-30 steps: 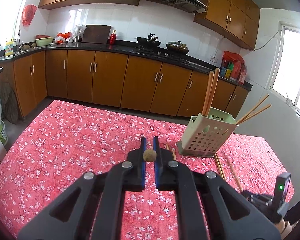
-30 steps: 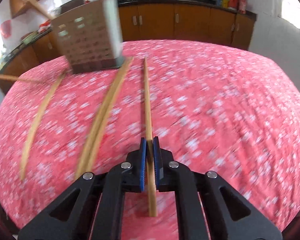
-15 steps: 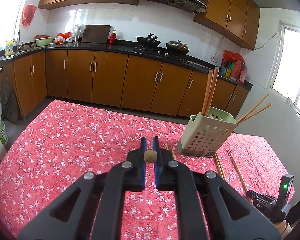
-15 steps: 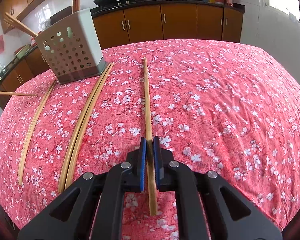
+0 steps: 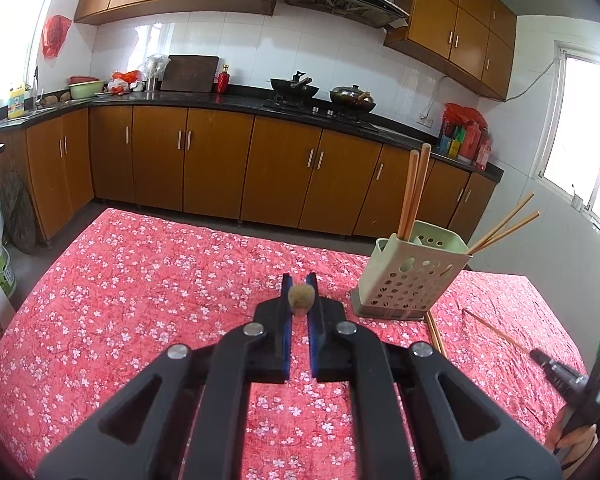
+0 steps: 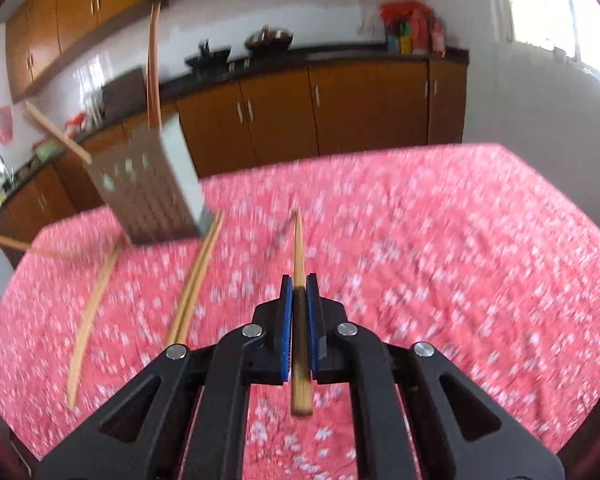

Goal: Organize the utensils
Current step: 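Lift the chopstick upright with the left gripper while the right gripper lifts its own, then lower both chopsticks into the perforated holder and open both grippers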

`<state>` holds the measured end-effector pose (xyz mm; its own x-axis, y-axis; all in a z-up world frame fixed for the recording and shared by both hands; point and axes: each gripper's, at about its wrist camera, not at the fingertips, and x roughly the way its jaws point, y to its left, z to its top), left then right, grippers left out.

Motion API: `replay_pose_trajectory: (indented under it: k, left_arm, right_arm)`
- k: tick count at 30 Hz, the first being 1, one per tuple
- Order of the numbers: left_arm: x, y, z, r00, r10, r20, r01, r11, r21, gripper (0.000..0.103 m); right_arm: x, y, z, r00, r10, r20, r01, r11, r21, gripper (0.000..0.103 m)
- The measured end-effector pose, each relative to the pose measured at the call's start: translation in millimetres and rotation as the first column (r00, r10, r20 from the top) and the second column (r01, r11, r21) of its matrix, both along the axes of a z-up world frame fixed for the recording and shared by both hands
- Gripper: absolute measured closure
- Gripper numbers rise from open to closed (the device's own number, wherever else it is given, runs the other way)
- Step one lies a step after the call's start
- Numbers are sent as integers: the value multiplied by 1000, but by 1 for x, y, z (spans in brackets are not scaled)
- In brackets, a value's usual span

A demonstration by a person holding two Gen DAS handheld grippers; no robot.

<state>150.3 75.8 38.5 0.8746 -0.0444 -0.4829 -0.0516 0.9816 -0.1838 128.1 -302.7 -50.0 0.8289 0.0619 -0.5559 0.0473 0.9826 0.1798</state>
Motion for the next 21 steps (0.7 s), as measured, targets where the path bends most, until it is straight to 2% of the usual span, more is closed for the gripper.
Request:
replay_pose_trajectory:
  k: [6, 11, 18, 21]
  left_arm:
    - [1, -1, 5, 1000, -10, 15, 10, 1000, 5, 95]
    - [2, -7, 16, 999, -32, 42, 31, 999, 29, 95]
    - [1, -17, 43, 991, -88, 96, 85, 996, 34, 96]
    - [2, -27, 60, 983, -127, 130, 124, 992, 29, 96]
  right_arm:
    - [-1, -9, 31, 992, -37, 123, 38, 999, 0, 95]
    - [6, -9, 51, 985, -35, 170, 34, 999, 11, 95]
    - [3, 2, 101, 962, 24, 273, -39, 998, 47, 95]
    - [0, 10, 131, 938, 68, 341, -103, 991, 86, 95]
